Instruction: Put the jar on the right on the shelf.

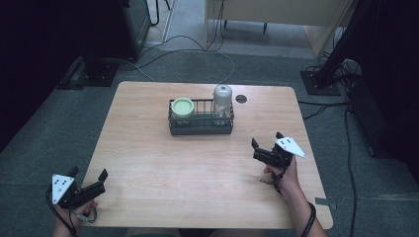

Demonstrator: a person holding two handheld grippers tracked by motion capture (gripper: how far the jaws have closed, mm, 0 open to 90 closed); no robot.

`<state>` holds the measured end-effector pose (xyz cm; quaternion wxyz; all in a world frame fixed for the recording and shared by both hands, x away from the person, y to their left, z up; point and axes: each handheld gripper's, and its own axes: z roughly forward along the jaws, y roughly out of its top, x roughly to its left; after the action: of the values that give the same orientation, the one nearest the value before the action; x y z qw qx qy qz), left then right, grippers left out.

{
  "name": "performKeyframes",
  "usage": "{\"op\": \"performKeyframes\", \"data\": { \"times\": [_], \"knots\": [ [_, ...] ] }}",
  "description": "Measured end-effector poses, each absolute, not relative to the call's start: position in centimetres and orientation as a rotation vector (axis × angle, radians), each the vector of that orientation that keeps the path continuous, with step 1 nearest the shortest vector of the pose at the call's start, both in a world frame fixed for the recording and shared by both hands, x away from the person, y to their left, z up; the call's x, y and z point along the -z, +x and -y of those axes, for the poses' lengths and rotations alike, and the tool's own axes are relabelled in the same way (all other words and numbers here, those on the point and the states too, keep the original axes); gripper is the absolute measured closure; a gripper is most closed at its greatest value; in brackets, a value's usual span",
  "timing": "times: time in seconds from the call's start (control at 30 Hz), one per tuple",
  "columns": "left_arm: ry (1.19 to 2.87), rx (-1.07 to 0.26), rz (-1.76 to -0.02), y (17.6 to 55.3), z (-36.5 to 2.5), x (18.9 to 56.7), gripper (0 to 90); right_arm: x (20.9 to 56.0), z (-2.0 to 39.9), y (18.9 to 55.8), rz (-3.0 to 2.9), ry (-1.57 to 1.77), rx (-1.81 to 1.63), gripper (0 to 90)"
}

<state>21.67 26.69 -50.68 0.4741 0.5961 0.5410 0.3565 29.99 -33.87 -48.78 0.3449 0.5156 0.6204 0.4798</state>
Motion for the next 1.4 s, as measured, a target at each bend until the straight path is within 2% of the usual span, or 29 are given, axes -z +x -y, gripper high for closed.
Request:
{"op": "performKeyframes", "data": {
  "times": [1.4],
  "knots": [
    [1.458, -0.887, -1.331, 21.7, -26.6, 50.7, 0.0, 50.0, 39.1, 23.4, -1.538, 1.399, -1.191, 1.7]
  ]
}}
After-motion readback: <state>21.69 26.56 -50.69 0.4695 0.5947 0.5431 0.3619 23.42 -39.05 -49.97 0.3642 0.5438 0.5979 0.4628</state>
